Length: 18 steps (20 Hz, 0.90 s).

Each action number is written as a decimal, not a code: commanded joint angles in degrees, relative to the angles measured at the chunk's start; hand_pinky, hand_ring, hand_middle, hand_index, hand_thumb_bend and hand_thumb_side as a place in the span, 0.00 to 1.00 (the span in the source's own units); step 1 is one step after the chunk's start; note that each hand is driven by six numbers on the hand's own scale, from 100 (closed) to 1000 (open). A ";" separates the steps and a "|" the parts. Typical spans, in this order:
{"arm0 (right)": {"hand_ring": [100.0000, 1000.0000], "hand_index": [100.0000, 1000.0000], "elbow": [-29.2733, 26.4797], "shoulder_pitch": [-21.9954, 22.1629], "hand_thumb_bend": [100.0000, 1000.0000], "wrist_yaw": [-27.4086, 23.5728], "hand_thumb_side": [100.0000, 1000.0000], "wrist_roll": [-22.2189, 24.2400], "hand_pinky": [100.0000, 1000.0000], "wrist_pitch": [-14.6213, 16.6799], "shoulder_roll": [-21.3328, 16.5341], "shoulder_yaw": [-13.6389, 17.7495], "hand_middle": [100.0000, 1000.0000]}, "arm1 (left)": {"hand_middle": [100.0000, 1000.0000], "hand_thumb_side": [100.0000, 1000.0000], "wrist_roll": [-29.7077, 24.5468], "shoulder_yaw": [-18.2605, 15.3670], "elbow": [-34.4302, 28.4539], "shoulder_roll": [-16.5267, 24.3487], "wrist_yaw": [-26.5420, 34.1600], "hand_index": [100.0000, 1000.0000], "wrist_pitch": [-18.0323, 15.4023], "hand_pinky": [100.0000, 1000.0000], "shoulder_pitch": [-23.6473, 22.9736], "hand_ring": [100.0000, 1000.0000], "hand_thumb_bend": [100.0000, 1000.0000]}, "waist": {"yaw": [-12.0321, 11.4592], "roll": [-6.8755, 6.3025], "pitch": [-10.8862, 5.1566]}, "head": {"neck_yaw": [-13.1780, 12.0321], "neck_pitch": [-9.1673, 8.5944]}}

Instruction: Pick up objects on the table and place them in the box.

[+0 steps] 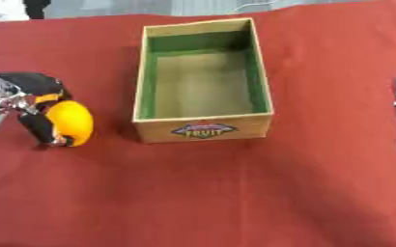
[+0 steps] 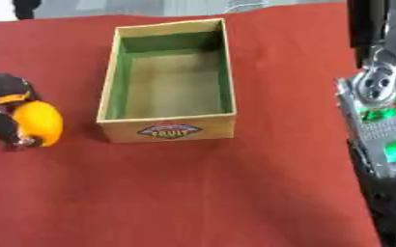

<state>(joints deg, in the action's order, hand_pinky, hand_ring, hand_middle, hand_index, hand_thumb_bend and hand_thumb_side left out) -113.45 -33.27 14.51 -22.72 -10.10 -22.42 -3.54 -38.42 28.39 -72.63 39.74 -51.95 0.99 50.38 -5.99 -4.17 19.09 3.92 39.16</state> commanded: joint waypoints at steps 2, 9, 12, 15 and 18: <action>0.65 0.83 -1.14 -0.62 0.00 -0.31 1.00 -0.03 0.76 -0.05 -0.82 0.52 0.49 | 0.47 0.21 3.16 -1.67 -2.14 1.97 3.64 0.61 3.16 0.24 0.41 0.42 0.26 | -0.13 0.05 -1.16 | -0.02 -0.52; 0.65 0.83 -1.14 -0.50 0.00 -0.36 1.00 0.21 0.76 -0.28 -0.73 0.54 0.49 | 0.49 0.16 5.22 -3.49 -5.73 3.45 7.44 0.60 7.11 0.21 -0.55 0.41 0.15 | -0.24 0.08 -1.36 | 0.13 -0.58; 0.65 0.83 -1.14 -0.40 0.00 -0.33 1.00 0.25 0.76 -0.33 -0.73 0.54 0.49 | 0.52 0.16 3.89 -4.49 -7.10 4.01 8.89 0.62 7.97 0.23 -0.65 0.43 0.12 | -0.32 0.02 -1.51 | 0.19 -0.53; 0.65 0.83 -1.14 -0.33 0.00 -0.31 1.00 0.29 0.76 -0.36 -0.76 0.52 0.49 | 0.52 0.15 2.18 -5.34 -8.30 4.97 9.51 0.62 8.24 0.22 -0.47 0.43 0.08 | -0.36 -0.06 -1.67 | 0.27 -0.47; 0.65 0.84 -1.14 -0.24 0.00 -0.33 1.00 0.27 0.76 -0.35 -0.70 0.54 0.49 | 0.51 0.12 2.43 -6.87 -10.10 5.34 9.49 0.60 8.74 0.21 0.21 0.42 0.01 | -0.38 -0.11 -1.83 | 0.43 -0.47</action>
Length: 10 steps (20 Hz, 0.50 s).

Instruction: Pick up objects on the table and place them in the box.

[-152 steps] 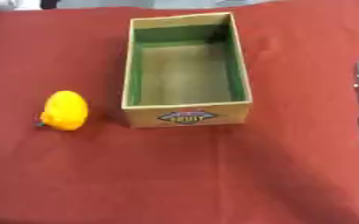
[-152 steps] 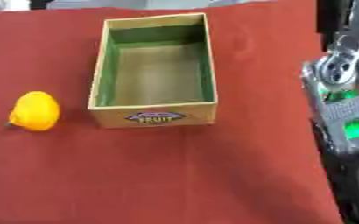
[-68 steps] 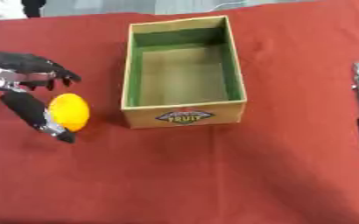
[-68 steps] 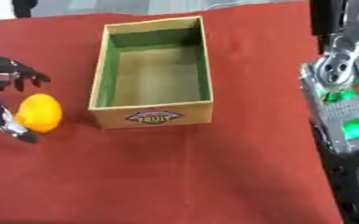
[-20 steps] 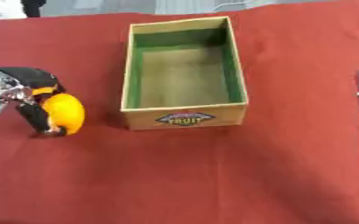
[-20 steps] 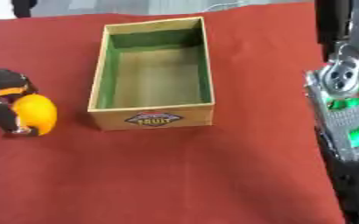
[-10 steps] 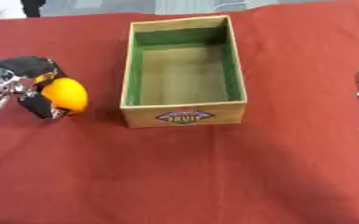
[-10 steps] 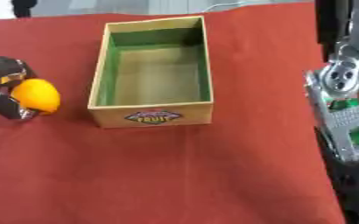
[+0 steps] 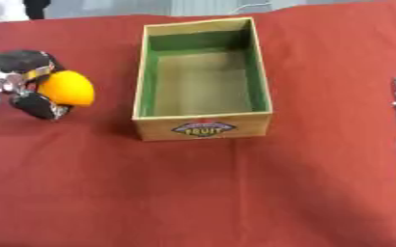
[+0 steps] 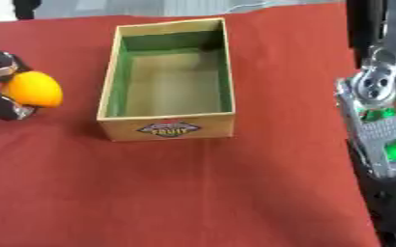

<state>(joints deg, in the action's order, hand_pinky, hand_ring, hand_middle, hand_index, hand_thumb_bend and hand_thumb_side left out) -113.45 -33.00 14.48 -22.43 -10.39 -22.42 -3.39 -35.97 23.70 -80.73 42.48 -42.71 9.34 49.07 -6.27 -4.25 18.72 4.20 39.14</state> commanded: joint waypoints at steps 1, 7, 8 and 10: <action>0.65 0.83 -1.14 -0.50 0.00 -0.30 1.00 0.00 0.76 -0.03 -0.67 0.37 0.49 | 0.50 0.10 0.16 -2.64 -2.62 2.51 0.24 0.60 0.49 0.20 1.93 0.41 0.00 | -0.11 -0.04 -1.53 | 0.21 -0.40; 0.65 0.84 -1.14 -0.33 0.00 -0.28 1.00 0.10 0.76 0.03 -0.47 0.27 0.49 | 0.50 0.09 0.91 -4.27 -4.23 -0.20 -0.70 0.59 0.52 0.17 6.49 0.41 0.00 | -0.16 -0.16 -2.07 | 0.29 0.34; 0.65 0.84 -1.14 -0.32 0.00 -0.28 1.00 0.12 0.76 0.05 -0.42 0.25 0.49 | 0.49 0.09 0.97 -4.39 -4.16 -0.98 -0.98 0.59 0.45 0.17 7.36 0.40 0.00 | -0.15 -0.16 -2.15 | 0.31 0.44; 0.65 0.84 -1.14 -0.29 0.00 -0.27 1.00 0.19 0.76 0.08 -0.29 0.20 0.49 | 0.49 0.10 1.28 -4.85 -3.99 -3.17 -1.38 0.59 0.39 0.15 9.33 0.40 0.00 | -0.11 -0.16 -2.34 | 0.30 0.62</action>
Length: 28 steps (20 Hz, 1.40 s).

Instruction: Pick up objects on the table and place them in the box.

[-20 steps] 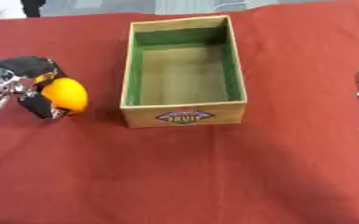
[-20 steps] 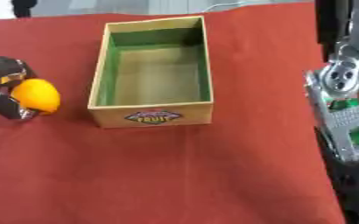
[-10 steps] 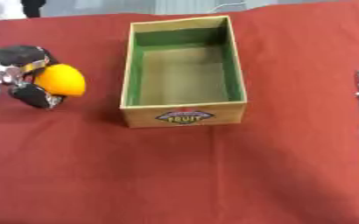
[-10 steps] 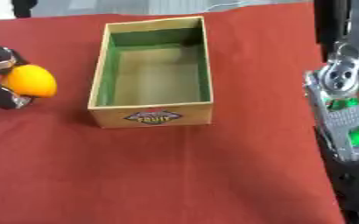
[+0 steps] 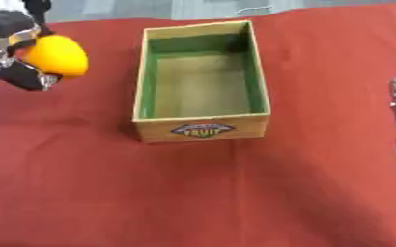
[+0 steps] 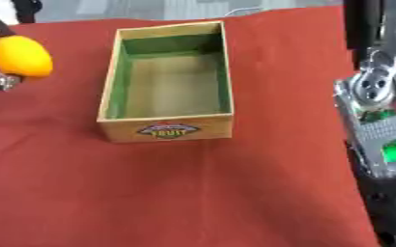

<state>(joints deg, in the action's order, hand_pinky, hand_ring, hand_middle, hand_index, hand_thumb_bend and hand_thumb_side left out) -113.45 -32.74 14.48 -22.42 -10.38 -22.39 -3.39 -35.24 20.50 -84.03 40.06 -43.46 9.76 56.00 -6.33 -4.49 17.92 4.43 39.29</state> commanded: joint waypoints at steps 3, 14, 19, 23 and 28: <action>0.65 0.84 -1.14 -0.44 0.00 -0.31 1.00 0.30 0.76 0.09 -0.09 0.10 0.49 | 0.48 0.11 1.29 -2.60 -0.33 -5.28 -1.02 0.58 -0.03 0.13 5.44 0.39 0.00 | -0.02 0.10 -1.85 | 0.03 0.69; 0.65 0.84 -1.14 -0.60 0.00 -0.38 1.00 0.76 0.76 0.44 1.08 -0.28 0.50 | 0.46 0.13 3.36 -3.96 3.98 -24.65 -5.61 0.57 -0.90 0.13 9.99 0.37 0.00 | 0.37 0.36 -2.80 | 2.18 3.47; 0.65 0.84 -1.14 -0.79 0.00 -0.43 1.00 0.86 0.76 0.56 1.36 -0.39 0.50 | 0.46 0.14 4.39 -3.75 3.60 -29.71 -11.11 0.57 -2.72 0.13 9.76 0.37 0.00 | 0.71 0.39 -2.76 | 2.31 4.49; 0.65 0.84 -1.14 -0.94 0.00 -0.54 1.00 0.85 0.76 0.67 1.53 -0.41 0.50 | 0.46 0.13 4.71 -3.57 5.43 -33.65 -15.54 0.57 -3.60 0.14 9.01 0.37 0.00 | 1.09 0.50 -2.66 | 1.44 3.98; 0.66 0.84 -1.14 -1.03 0.00 -0.67 1.00 0.84 0.76 0.77 1.61 -0.42 0.49 | 0.46 0.13 5.13 -3.38 9.83 -37.81 -20.58 0.57 -4.49 0.15 7.49 0.38 0.00 | 1.54 0.48 -2.45 | 0.41 2.70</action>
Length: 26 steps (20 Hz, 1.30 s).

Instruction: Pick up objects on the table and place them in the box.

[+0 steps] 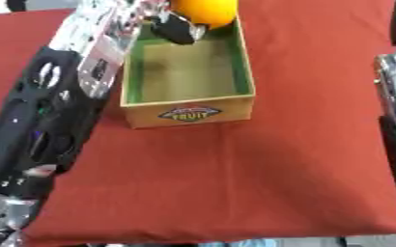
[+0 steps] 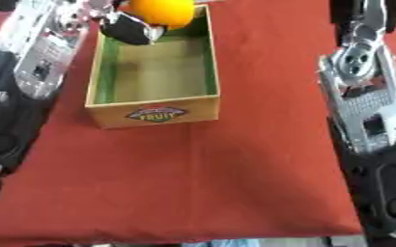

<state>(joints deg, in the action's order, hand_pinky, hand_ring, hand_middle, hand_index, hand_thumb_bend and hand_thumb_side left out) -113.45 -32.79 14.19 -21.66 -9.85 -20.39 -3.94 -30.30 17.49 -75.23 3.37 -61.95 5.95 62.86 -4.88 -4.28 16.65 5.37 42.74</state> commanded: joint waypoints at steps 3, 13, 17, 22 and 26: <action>0.66 0.84 -1.14 -0.99 0.00 -0.46 1.00 0.08 0.76 0.24 -0.50 0.12 0.49 | 0.47 0.13 -0.02 0.24 3.52 -2.08 -3.65 0.57 -1.55 0.16 0.16 0.39 0.00 | 0.24 0.20 -1.02 | -0.56 -0.88; 0.66 0.84 -1.14 -0.84 0.00 -0.68 1.00 -0.09 0.76 0.23 -0.66 0.23 0.49 | 0.48 0.20 -1.76 0.72 10.38 -2.83 -5.83 0.60 -3.93 0.21 -0.63 0.42 0.00 | 0.36 0.10 -0.67 | -0.73 -1.82; 0.66 0.84 -1.14 -0.90 0.00 -0.73 1.00 -0.10 0.76 0.20 -0.69 0.23 0.49 | 0.50 0.25 -2.81 0.75 11.93 -3.12 -6.86 0.63 -4.71 0.22 -0.56 0.43 0.00 | 0.59 0.12 -0.52 | -1.00 -2.01; 0.66 0.84 -1.14 -0.82 0.00 -0.79 1.00 -0.14 0.76 0.14 -0.71 0.27 0.49 | 0.69 0.37 -3.03 0.34 12.78 -3.43 -7.61 0.79 -4.94 0.46 -0.59 0.65 0.07 | 0.79 0.05 -0.42 | -1.06 -1.93; 0.66 0.84 -1.14 -0.74 0.00 -0.82 1.00 -0.14 0.76 0.08 -0.76 0.29 0.49 | 0.79 0.43 -2.20 0.22 11.91 -3.22 -9.63 0.90 -4.62 0.57 -0.44 0.75 0.28 | 0.85 0.04 -0.40 | -1.16 -1.61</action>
<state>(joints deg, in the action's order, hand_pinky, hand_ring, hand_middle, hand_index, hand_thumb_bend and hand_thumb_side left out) -113.45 -32.79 13.70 -21.73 -9.70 -20.38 -3.94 -32.92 18.38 -62.06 -0.07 -70.82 1.27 61.17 -4.10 -4.49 17.31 4.39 41.22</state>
